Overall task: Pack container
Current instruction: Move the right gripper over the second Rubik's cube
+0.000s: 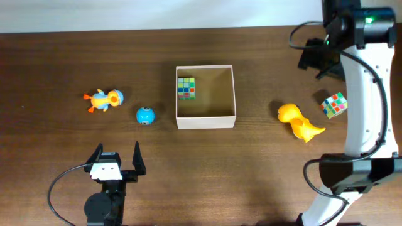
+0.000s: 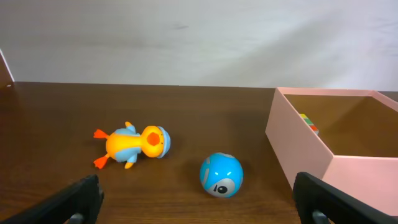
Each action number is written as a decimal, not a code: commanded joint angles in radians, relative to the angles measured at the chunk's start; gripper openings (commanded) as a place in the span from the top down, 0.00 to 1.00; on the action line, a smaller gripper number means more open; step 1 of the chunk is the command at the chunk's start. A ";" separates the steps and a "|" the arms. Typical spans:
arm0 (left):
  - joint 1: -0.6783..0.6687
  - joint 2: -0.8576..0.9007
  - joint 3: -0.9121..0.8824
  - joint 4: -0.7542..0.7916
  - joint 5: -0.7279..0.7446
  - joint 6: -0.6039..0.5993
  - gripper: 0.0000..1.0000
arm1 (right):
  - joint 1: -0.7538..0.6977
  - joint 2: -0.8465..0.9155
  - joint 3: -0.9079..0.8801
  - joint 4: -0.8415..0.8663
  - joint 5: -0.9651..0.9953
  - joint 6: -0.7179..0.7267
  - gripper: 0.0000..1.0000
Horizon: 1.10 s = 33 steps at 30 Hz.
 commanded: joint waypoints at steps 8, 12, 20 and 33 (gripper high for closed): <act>-0.006 -0.008 -0.002 -0.003 0.011 0.019 0.01 | -0.082 0.021 -0.386 0.229 -0.150 0.059 0.20; -0.006 -0.008 -0.002 -0.003 0.011 0.019 0.01 | -0.180 0.019 -0.428 0.255 -0.148 0.114 0.20; -0.006 -0.008 -0.002 -0.003 0.011 0.019 0.01 | -0.355 0.018 -0.436 0.287 -0.143 0.203 0.17; -0.006 -0.008 -0.002 -0.003 0.011 0.019 0.01 | -0.486 0.019 -0.740 0.600 -0.415 0.118 0.05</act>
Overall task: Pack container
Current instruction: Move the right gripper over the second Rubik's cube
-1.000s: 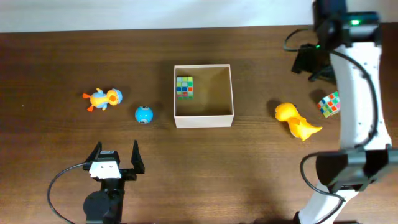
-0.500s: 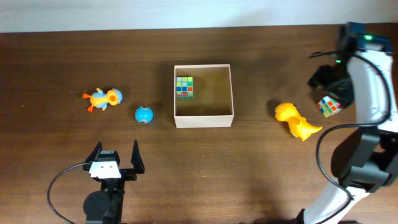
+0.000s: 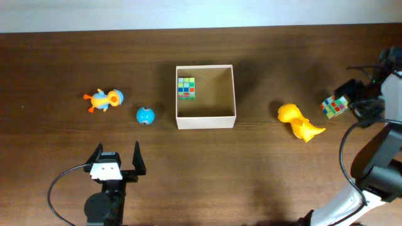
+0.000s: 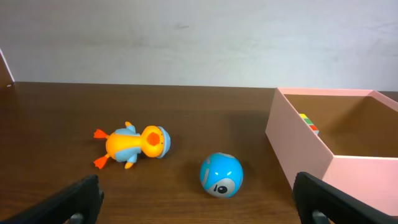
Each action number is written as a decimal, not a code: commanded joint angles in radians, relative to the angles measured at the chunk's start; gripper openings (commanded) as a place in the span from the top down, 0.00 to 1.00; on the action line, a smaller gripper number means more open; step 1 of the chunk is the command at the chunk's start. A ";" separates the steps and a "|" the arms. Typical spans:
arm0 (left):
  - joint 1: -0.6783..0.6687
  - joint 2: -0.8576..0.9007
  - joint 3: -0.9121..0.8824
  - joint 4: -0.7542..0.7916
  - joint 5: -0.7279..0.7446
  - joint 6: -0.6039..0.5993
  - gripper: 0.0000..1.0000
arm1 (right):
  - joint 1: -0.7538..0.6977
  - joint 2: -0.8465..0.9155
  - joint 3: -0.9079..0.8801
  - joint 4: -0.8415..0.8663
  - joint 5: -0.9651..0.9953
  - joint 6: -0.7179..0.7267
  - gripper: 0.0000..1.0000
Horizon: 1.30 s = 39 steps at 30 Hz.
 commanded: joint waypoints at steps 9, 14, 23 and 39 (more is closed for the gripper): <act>-0.006 -0.008 -0.002 -0.003 0.011 0.019 0.01 | 0.050 -0.011 -0.095 0.209 -0.102 -0.043 0.04; -0.006 -0.008 -0.002 -0.003 0.011 0.019 0.01 | 0.069 -0.008 -0.095 0.270 -0.048 -0.019 0.04; -0.006 -0.008 -0.002 -0.002 0.011 0.019 0.01 | 0.075 0.007 -0.095 0.317 0.023 -0.013 0.08; -0.006 -0.008 -0.002 -0.003 0.011 0.019 0.01 | 0.075 0.092 -0.095 0.318 0.030 0.006 0.21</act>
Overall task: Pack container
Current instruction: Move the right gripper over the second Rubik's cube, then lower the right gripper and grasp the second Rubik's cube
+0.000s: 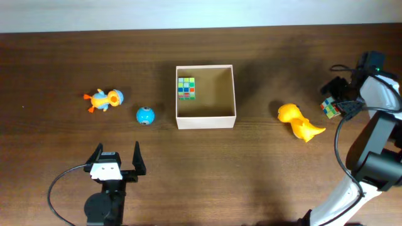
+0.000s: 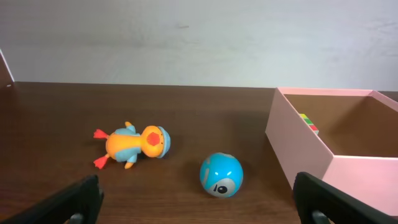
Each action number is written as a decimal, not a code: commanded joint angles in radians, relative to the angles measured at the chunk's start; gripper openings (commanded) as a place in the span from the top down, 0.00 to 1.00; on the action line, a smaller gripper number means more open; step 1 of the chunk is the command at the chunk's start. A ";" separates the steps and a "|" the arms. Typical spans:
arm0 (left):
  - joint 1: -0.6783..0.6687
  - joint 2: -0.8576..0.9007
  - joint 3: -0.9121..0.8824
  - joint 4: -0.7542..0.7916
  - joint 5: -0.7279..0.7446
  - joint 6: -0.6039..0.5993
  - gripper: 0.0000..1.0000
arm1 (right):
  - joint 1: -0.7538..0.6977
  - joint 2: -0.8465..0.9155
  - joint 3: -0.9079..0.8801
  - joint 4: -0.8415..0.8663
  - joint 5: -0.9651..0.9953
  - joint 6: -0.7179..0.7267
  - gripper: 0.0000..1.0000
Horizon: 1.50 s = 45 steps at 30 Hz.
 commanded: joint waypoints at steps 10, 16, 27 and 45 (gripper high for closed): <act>-0.006 -0.008 -0.002 -0.003 0.011 0.019 0.01 | 0.008 0.011 -0.004 0.011 0.031 0.008 0.39; -0.006 -0.008 -0.002 -0.002 0.011 0.019 0.01 | 0.008 0.008 0.002 0.011 -0.034 -0.027 0.39; -0.006 -0.008 -0.002 -0.002 0.011 0.019 0.01 | 0.009 -0.053 0.050 -0.019 -0.362 -0.216 0.39; -0.006 -0.008 -0.002 -0.002 0.011 0.019 0.01 | 0.087 -0.158 0.042 -0.094 -0.098 -0.112 0.29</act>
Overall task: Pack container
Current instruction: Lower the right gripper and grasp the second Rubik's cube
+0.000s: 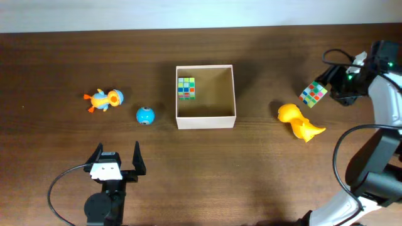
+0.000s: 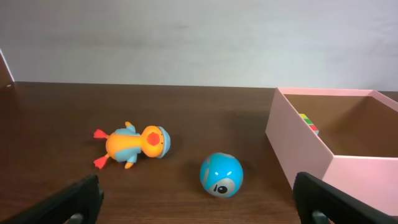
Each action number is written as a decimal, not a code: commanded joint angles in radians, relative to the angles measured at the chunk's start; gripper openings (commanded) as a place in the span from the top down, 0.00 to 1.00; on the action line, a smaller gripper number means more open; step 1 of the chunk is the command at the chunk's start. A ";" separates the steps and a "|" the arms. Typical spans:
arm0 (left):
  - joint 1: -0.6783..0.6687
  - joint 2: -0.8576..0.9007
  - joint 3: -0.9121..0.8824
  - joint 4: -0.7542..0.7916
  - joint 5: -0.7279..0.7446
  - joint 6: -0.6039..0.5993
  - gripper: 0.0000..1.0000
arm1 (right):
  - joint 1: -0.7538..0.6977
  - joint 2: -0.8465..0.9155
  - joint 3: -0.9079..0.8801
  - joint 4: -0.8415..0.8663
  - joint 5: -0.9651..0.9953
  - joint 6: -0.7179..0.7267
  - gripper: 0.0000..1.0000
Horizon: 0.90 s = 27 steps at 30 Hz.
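A pale open box [image 1: 205, 119] stands mid-table with one colourful puzzle cube [image 1: 186, 88] inside against its left wall; that cube's corner [image 2: 309, 122] peeks over the box wall [image 2: 292, 140] in the left wrist view. My right gripper [image 1: 321, 90] is shut on a second puzzle cube [image 1: 313, 93], held to the right of the box and above the yellow toy. My left gripper [image 1: 117, 157] stands open near the front edge with nothing between its fingers [image 2: 81, 198].
An orange-and-blue duck toy [image 1: 105, 99] [image 2: 134, 144] and a blue ball [image 1: 145, 115] [image 2: 221, 175] lie left of the box. A yellow dinosaur-like toy [image 1: 300, 121] lies right of it. The right arm's cable [image 1: 342, 157] loops over the table's right side.
The second puzzle cube was on the table at the far right with my right gripper at it. Now it is held in that gripper, further left and toward the back. The left arm has not moved.
My right arm first stood high at the back right while the cube lay on the table. Then its gripper was just right of the cube, then closed around it. Now the cube is carried nearer the box. The left gripper stayed open and still.
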 commanded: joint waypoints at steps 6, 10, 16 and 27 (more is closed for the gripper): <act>-0.006 -0.008 -0.002 -0.003 0.011 0.019 0.01 | 0.162 -0.009 0.006 0.016 0.346 0.273 0.19; -0.006 -0.008 -0.002 -0.003 0.011 0.019 0.01 | 0.211 -0.008 0.006 0.038 0.420 0.360 0.12; -0.006 -0.008 -0.002 -0.003 0.011 0.019 0.01 | 0.212 0.015 0.006 0.014 0.452 0.458 0.08; -0.006 -0.008 -0.002 -0.002 0.011 0.019 0.01 | 0.183 0.117 0.006 0.024 0.452 0.413 0.07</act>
